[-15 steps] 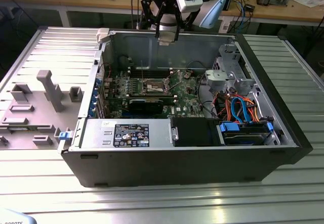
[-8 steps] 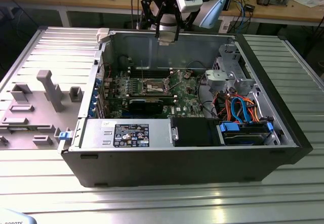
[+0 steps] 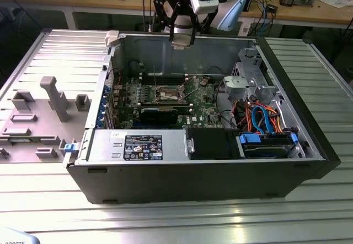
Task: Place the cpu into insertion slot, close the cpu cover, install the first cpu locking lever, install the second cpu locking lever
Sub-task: 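Place the cpu into insertion slot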
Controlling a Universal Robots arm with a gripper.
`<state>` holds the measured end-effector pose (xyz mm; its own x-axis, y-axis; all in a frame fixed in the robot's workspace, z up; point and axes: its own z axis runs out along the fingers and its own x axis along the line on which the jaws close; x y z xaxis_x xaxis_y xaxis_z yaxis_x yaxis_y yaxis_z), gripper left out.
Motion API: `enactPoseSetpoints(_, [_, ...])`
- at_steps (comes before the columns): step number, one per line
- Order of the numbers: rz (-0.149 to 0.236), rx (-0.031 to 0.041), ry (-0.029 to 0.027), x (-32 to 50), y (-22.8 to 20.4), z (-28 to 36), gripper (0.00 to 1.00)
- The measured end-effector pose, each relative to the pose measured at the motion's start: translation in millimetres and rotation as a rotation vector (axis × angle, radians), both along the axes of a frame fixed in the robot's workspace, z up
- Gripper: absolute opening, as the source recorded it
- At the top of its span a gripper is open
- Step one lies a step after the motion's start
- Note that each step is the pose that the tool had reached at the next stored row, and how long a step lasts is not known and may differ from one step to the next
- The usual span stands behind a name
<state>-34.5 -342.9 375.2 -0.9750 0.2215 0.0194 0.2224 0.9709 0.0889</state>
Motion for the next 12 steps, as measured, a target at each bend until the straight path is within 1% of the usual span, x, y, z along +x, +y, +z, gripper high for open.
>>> enactPoseSetpoints(7, [-0.035, 0.0001, -0.0001, -0.8, 0.0, -0.5, 0.54])
enactPoseSetpoints(12, [-0.050, 0.0001, -0.0001, -1.1, 0.0, -0.6, 0.54])
